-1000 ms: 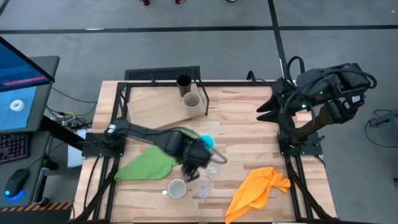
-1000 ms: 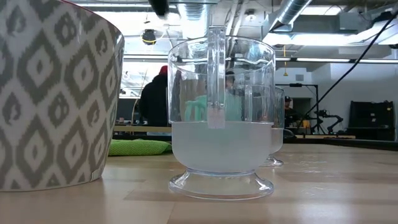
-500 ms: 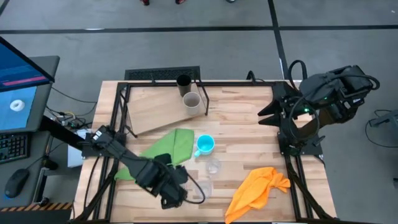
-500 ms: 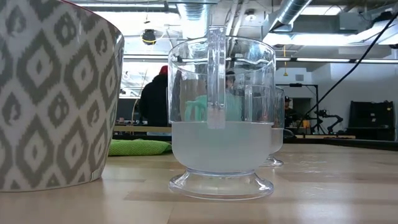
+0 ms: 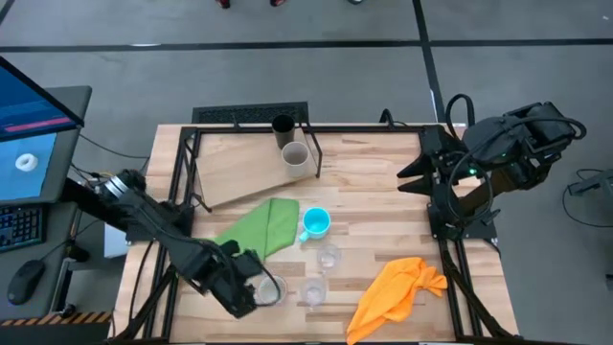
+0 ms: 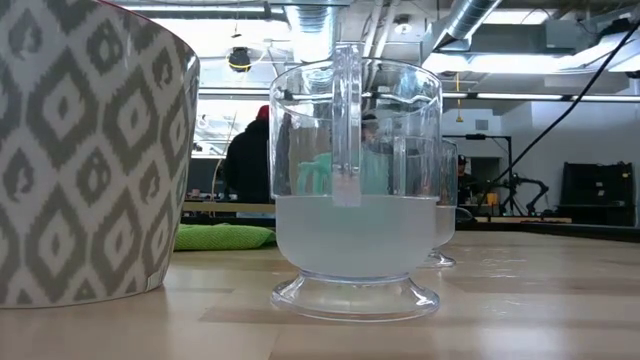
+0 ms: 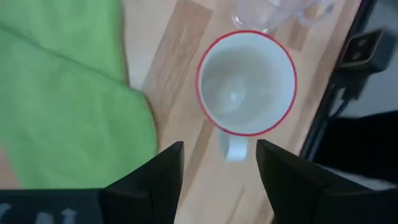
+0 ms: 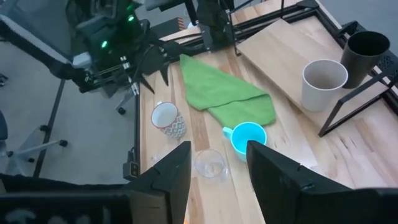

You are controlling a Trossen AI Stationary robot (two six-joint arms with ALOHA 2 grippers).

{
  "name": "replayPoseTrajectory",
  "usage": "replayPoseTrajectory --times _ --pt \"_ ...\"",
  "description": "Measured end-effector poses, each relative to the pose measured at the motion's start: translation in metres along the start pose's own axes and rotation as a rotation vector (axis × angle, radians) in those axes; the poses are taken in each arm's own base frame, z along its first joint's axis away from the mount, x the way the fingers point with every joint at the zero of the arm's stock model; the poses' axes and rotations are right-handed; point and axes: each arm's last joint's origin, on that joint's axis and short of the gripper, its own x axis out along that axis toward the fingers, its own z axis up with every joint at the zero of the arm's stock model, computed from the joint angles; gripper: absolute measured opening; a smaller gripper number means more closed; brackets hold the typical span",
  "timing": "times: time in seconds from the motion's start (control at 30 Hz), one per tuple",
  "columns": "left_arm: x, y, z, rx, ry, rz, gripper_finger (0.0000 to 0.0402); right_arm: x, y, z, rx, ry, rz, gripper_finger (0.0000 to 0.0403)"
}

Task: Stack small to large cups/mugs on shelf
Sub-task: Put the white mug on the shelf

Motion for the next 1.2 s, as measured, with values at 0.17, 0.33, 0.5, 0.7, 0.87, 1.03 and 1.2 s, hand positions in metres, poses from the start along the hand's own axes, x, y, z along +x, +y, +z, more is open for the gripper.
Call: replayPoseTrajectory --times 0.17,0.33,0.5,0.7,0.87,1.03,1.2 --pt "0.011 0.017 -0.011 -0.094 -0.089 -0.191 0.0192 0.0 0.0 0.0 0.0 0.0 0.0 0.0175" --pt "0.023 0.024 -0.017 -0.132 -0.079 -0.18 0.0192 0.0 0.0 0.0 0.005 0.0 0.0 0.0175" --pt "0.026 0.026 -0.016 -0.136 -0.086 -0.159 0.0192 0.0 0.0 0.0 0.007 0.0 0.0 0.0175" --pt "0.029 0.034 -0.003 -0.15 -0.137 -0.117 0.0192 0.0 0.0 0.0 0.008 0.0 0.0 0.0175" --pt "0.043 0.051 0.008 -0.156 -0.085 -0.092 0.0192 0.0 0.0 0.0 0.033 0.0 0.0 0.0175" --pt "0.049 0.055 0.01 -0.145 -0.052 -0.124 0.0192 0.0 0.0 0.0 0.037 0.0 0.0 0.0175" --pt "0.048 0.05 0.013 -0.108 -0.079 -0.176 0.0192 0.0 0.0 0.0 0.044 0.0 0.0 0.0175"
